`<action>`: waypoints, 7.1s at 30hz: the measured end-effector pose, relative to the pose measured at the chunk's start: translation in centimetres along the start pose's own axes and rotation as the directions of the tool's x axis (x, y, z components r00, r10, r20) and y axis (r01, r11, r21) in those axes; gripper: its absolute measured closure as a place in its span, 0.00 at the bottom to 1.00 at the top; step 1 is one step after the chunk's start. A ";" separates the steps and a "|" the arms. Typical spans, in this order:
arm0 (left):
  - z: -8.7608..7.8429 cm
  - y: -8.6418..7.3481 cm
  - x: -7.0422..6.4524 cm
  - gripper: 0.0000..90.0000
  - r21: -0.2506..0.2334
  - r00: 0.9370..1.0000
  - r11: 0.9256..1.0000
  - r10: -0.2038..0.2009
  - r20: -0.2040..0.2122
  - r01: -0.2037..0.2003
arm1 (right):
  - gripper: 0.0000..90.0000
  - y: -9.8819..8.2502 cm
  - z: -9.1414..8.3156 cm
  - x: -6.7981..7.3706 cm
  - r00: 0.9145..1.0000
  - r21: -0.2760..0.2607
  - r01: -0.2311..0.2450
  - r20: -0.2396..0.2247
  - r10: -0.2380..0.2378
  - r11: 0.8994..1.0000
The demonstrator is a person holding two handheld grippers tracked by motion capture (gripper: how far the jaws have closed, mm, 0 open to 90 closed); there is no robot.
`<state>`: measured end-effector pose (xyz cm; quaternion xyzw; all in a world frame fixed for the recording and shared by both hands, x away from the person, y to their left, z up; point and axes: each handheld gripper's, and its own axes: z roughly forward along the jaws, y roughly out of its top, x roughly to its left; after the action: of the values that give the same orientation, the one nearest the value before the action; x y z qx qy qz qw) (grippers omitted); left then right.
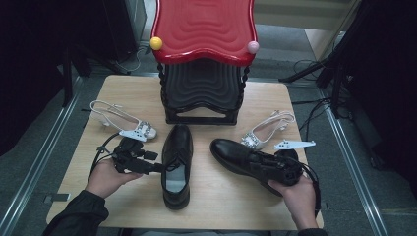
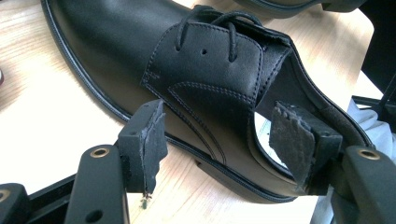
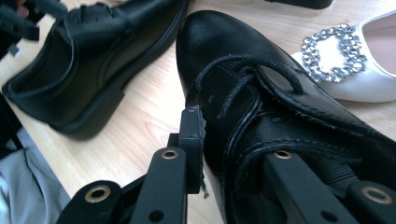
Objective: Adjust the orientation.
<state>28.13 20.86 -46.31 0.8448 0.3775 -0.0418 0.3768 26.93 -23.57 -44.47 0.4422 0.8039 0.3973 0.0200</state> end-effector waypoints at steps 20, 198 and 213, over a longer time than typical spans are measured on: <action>-0.8 -1.1 -0.2 0.40 -0.017 1.000 1.000 -0.014 -0.022 0.014 | 0.85 2.3 5.2 3.1 0.997 -0.048 -0.041 0.059 0.044 0.998; 3.3 -0.9 2.9 1.00 0.064 0.996 0.995 -0.079 -0.046 0.082 | 1.00 2.1 9.2 1.6 0.997 0.084 0.056 0.045 -0.060 0.995; 3.9 -0.7 2.8 1.00 0.056 0.994 0.993 -0.105 -0.008 0.105 | 1.00 2.7 10.3 2.7 0.995 0.098 0.095 0.013 -0.096 0.991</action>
<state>30.56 20.23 -50.53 0.8342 0.4210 -0.0702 0.3493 31.17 -14.39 -48.88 0.4072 0.8423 0.3524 0.0246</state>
